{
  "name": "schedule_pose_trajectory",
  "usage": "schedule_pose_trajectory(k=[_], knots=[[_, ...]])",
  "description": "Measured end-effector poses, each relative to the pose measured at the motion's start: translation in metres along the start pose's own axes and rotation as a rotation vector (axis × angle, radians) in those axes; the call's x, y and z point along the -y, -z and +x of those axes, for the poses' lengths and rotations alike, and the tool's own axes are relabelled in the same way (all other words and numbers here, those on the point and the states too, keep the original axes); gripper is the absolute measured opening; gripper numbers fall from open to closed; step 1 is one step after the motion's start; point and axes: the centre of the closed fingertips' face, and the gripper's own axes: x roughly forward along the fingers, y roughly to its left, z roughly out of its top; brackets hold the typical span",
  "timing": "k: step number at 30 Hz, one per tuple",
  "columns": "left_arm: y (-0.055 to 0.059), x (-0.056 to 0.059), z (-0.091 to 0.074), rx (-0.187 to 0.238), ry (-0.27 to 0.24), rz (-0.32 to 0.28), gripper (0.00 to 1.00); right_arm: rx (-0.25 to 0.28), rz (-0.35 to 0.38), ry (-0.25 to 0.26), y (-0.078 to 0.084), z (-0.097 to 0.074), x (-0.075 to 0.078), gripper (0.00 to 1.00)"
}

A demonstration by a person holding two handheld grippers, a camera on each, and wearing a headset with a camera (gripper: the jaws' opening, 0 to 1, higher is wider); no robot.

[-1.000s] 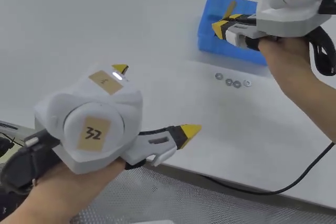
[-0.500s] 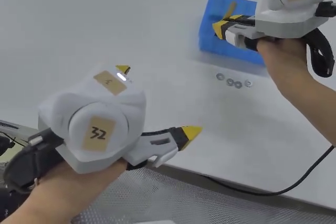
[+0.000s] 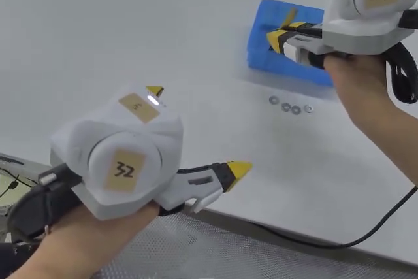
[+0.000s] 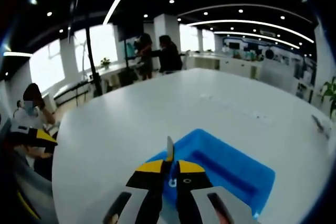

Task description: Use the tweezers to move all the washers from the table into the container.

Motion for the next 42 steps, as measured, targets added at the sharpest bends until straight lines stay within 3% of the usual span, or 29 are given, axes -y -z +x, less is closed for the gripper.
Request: schedule_pose_trajectory(k=[8,15,19,24,30,42], knots=[[0.000,0.003,0.000,-0.002,0.013,0.017,0.96,0.074,0.005,0.003,-0.028,-0.027,-0.005,0.04],[0.002,0.004,0.000,-0.010,0.020,0.024,0.96,0.099,-0.024,0.015,-0.030,-0.052,-0.017,0.04],[0.002,0.004,0.001,-0.012,0.021,0.031,0.96,0.099,-0.011,0.008,-0.021,-0.060,-0.026,0.04],[0.002,0.005,0.001,-0.014,0.021,0.040,0.96,0.058,0.038,-0.020,0.002,-0.061,-0.035,0.04],[0.002,0.004,0.001,-0.013,0.016,0.040,0.96,0.010,0.043,-0.025,0.026,-0.058,-0.042,0.04],[0.003,0.004,0.001,-0.023,0.013,0.041,0.95,-0.048,0.041,-0.050,0.046,-0.048,-0.048,0.04]])
